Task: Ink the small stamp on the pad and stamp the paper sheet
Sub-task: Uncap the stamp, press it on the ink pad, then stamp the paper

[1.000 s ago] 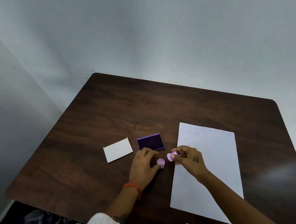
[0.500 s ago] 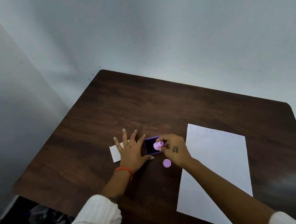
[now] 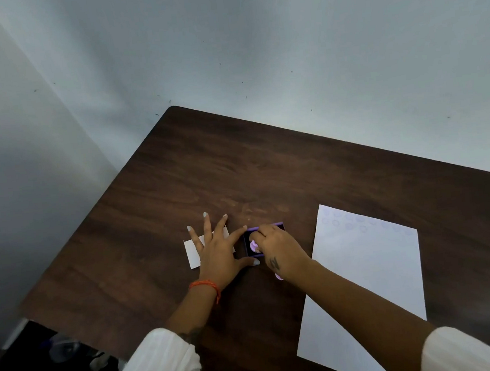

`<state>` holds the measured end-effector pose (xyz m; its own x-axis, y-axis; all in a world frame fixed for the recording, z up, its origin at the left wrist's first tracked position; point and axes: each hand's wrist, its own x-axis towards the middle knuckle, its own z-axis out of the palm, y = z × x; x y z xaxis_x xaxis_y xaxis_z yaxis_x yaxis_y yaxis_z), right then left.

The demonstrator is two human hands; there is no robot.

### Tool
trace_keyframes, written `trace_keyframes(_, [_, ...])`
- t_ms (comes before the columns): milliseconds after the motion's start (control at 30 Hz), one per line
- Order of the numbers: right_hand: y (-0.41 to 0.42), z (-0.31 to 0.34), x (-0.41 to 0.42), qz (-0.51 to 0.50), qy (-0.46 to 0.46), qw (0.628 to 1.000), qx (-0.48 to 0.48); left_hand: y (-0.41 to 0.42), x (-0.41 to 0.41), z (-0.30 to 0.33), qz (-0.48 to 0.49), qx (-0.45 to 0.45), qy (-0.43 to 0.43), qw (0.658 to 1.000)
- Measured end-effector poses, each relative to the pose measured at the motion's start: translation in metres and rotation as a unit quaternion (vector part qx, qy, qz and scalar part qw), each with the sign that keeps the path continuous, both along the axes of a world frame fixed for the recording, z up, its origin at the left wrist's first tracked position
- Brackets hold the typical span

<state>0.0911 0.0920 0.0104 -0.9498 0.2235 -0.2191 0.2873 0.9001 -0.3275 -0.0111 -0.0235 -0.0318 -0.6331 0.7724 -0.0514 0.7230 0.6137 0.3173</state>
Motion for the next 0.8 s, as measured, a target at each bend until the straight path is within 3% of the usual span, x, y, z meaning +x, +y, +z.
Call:
trace_keyframes(233, [-0.007,-0.012,0.003,-0.012,0.069,0.997,0.019,-0.002,0.000,-0.001,0.001,0.025,-0.016,1.000])
trace_keyframes(533, [0.007,0.013,-0.008,-0.110,0.027,0.990,-0.087,-0.002,0.004,0.005,0.001,0.011,-0.010,1.000])
trace_keyframes(800, [-0.008,-0.002,-0.008,-0.038,0.026,0.999,0.004,-0.002,0.004,0.003,0.006,0.011,-0.016,1.000])
